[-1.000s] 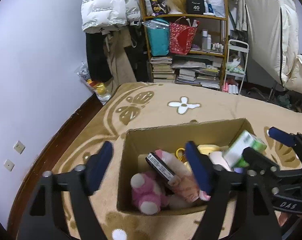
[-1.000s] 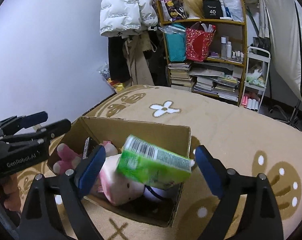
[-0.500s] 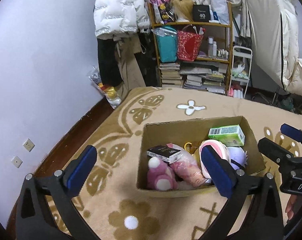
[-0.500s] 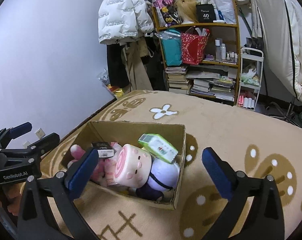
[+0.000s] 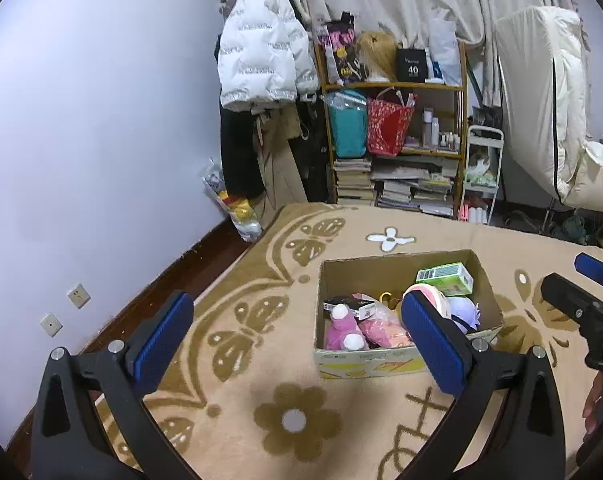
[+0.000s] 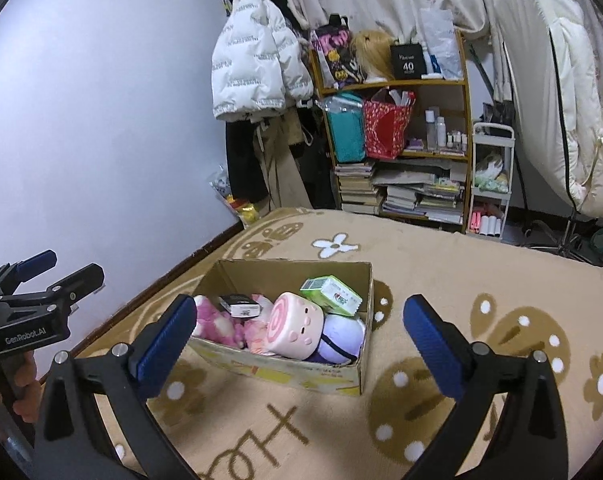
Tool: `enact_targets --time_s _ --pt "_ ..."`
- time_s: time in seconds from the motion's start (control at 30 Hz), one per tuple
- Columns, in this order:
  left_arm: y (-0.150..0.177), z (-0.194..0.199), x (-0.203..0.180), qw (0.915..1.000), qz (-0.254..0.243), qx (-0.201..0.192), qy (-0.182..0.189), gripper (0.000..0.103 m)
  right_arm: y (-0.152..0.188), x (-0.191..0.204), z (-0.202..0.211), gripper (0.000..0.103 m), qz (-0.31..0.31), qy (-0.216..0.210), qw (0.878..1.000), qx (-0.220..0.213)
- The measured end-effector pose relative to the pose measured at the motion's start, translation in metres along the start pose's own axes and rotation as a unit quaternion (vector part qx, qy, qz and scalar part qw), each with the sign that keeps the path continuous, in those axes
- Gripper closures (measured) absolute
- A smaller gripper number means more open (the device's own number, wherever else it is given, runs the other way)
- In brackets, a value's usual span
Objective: Organize soft objects
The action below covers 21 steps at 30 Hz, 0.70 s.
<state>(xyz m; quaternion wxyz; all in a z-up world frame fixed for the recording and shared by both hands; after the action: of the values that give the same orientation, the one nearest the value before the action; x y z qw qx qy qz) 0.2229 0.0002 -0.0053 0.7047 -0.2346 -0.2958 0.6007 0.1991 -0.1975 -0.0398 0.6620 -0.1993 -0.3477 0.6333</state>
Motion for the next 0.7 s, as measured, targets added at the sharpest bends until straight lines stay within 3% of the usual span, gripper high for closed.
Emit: enact_targets --time_s 0.33,0.57,0.7 --pt "0.015 0.057 0.023 0.9984 0.032 -0.046 0.011 0.0 0.011 0.015 0.044 0.0 0.0 0.004 0.999 -0.037" --pt "0.027 0.075 0.033 0.9972 0.032 -0.066 -0.012 0.0 0.022 0.029 0.059 0.0 0.013 0.001 0.999 -0.05" --pt "0.038 0.08 0.038 0.9962 0.043 -0.075 -0.005 0.0 0.027 0.031 0.062 0.0 0.016 -0.002 0.998 -0.055"
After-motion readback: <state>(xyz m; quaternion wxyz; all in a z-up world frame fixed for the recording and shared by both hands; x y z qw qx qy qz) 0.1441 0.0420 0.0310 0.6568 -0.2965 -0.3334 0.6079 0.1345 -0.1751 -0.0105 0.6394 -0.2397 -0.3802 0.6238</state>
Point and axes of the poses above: each gripper's, at about its wrist camera, not at the fingertips, and z roughly against the way its jaws point, x to its left, y to its underside, the point moved 10 cm from there along -z, roughly the way its jaws point, and after that the axes turned 14 degrees about x, right-handed, at the moved point
